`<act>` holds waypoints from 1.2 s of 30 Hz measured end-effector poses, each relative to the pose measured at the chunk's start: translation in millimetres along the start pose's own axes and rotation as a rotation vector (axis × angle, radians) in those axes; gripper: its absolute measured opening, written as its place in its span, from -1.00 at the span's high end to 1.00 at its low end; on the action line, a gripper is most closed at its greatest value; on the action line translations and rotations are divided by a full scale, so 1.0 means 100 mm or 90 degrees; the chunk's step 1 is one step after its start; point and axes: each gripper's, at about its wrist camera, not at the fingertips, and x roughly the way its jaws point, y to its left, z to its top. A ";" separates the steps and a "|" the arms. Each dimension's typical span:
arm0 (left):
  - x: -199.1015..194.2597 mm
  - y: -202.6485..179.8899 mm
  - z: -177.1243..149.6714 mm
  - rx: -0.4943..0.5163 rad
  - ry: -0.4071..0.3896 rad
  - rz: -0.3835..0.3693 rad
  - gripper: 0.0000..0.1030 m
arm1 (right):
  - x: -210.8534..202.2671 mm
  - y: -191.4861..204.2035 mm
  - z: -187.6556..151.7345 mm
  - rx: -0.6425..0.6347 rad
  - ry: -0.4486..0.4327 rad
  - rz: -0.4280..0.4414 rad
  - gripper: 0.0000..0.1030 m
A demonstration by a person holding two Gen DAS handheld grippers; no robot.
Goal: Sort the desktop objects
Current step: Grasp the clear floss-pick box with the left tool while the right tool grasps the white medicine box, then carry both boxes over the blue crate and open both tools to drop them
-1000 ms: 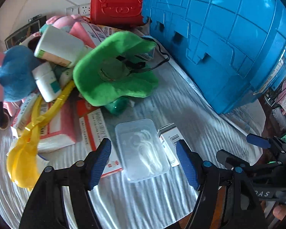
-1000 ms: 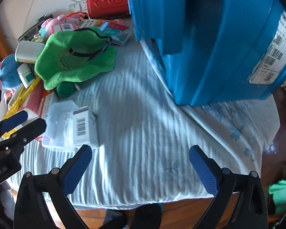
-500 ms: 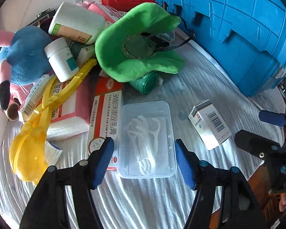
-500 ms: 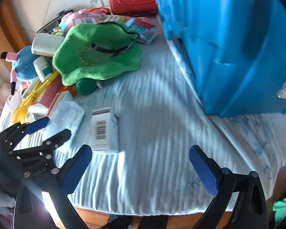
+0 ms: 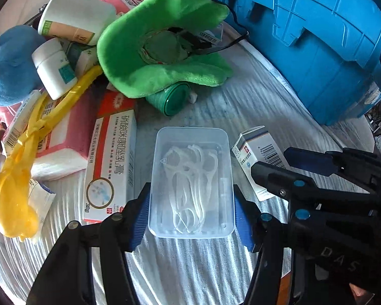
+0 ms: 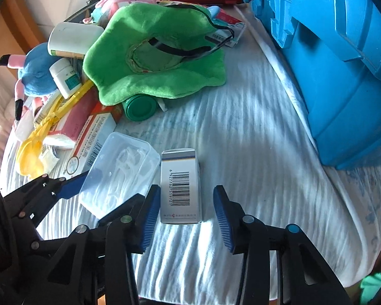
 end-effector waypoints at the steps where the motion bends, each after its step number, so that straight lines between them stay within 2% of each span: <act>1: -0.01 0.01 -0.01 -0.001 0.000 0.007 -0.12 | 0.01 0.02 0.01 -0.007 0.002 0.001 0.19; 5: -0.01 0.03 -0.02 0.005 -0.003 0.041 -0.12 | 0.09 0.12 0.04 -0.020 0.011 0.008 0.20; 7: -0.02 0.04 -0.03 0.006 -0.002 0.040 -0.12 | 0.14 0.12 0.06 -0.016 0.020 0.006 0.28; 9: -0.03 0.04 -0.04 0.006 0.001 0.041 -0.12 | 0.21 0.10 0.08 -0.008 0.041 0.002 0.44; 12: -0.11 0.07 -0.04 -0.005 -0.004 0.037 -0.12 | 0.13 0.18 0.10 -0.030 0.027 -0.012 0.44; 18: -0.66 0.12 0.04 -0.004 -0.096 0.070 -0.12 | -0.40 0.45 0.20 -0.075 -0.062 -0.013 0.44; 23: -1.15 0.28 0.20 -0.037 -0.181 0.103 -0.12 | -1.01 0.62 0.33 -0.115 -0.170 -0.013 0.44; 29: -1.70 0.37 0.41 -0.049 -0.281 0.143 -0.12 | -1.57 0.89 0.49 -0.142 -0.287 -0.014 0.44; 36: -2.03 0.38 0.55 -0.039 -0.339 0.129 -0.12 | -2.04 1.06 0.51 -0.155 -0.367 -0.040 0.44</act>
